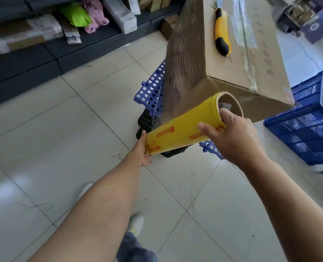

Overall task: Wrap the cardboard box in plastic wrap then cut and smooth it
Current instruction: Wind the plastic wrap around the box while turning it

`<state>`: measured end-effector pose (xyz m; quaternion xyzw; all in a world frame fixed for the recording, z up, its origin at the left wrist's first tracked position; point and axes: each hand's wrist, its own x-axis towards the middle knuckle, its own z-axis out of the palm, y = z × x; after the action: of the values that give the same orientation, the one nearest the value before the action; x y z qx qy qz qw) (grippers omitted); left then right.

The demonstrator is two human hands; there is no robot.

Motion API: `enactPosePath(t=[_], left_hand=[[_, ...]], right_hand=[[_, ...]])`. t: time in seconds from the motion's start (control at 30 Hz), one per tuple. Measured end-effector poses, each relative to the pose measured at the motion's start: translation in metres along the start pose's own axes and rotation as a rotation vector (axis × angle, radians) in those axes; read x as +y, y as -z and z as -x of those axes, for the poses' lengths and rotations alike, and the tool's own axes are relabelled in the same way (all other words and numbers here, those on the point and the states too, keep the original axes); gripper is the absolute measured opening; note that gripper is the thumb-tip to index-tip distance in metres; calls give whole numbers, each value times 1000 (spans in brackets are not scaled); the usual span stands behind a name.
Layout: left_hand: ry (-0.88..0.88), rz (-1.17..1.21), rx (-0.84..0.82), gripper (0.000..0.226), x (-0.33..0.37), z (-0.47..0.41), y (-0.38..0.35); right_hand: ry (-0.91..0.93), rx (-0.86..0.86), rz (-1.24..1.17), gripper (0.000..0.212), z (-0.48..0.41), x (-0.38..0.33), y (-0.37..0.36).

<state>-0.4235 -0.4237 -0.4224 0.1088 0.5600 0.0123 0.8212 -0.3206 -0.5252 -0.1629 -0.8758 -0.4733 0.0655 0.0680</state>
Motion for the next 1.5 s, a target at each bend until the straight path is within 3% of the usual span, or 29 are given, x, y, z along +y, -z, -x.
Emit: enactPosePath(t=[0.1, 0.33, 0.4, 0.53, 0.63, 0.93, 1.13, 1.27, 1.43, 1.5], left_hand=[[7, 43, 28, 96, -15, 2, -4], [-59, 188, 47, 53, -35, 10, -6], [-88, 205, 25, 44, -39, 14, -7], [-86, 114, 33, 66, -42, 22, -11], [-75, 98, 70, 83, -45, 29, -17], [-108, 270, 144, 38, -82, 36, -45], [-223, 403, 150, 25, -127, 29, -84], [-295, 414, 262, 66, -151, 25, -91], [-305, 459, 315, 53, -173, 38, -100], [-319, 493, 274, 44, -172, 37, -105]], right_hand=[[42, 5, -4, 48, 0, 12, 1], [-19, -43, -69, 18, 11, 37, 6], [-28, -42, -89, 18, 16, 41, 9], [-35, 19, -120, 45, 18, 30, 14], [-19, 68, -41, 45, 17, 29, 16], [111, -20, -116, 17, 27, 86, 22], [263, -54, -29, 46, 27, 125, 35], [272, -85, -65, 45, 30, 146, 36], [290, -134, -106, 22, 31, 167, 38], [310, -142, -108, 27, 28, 171, 44]])
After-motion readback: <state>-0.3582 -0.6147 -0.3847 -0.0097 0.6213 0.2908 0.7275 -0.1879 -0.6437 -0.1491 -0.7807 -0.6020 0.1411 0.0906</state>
